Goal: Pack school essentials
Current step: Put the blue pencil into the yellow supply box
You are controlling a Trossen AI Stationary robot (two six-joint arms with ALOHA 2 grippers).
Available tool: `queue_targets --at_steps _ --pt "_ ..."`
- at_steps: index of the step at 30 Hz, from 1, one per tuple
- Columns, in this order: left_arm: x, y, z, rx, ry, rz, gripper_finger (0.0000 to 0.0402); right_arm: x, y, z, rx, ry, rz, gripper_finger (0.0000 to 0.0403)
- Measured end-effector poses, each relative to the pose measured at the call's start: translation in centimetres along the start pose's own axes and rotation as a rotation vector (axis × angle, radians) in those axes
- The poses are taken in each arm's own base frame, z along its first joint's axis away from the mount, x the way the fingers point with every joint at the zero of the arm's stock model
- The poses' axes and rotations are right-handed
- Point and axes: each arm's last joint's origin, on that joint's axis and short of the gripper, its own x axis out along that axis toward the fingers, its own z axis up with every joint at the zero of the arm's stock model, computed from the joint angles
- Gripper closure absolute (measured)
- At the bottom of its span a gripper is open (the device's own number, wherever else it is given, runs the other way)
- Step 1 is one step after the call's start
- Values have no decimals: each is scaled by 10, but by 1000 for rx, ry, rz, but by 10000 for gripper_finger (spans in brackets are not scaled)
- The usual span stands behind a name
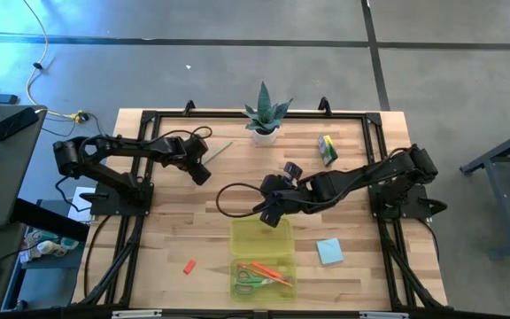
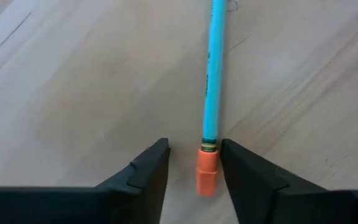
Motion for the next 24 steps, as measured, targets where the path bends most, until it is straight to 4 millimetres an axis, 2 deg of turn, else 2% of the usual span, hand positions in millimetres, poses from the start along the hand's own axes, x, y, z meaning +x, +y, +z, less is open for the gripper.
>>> queue_targets --at_steps 11,17,24 --pt "0 -1 0 85 6 -24 389 0 0 -2 -7 24 17 281" --pt "-1 -2 0 113 3 -60 382 0 0 -4 5 53 30 281" --pt "-11 -8 -4 146 -19 -123 385 -4 6 -8 -19 62 39 281"
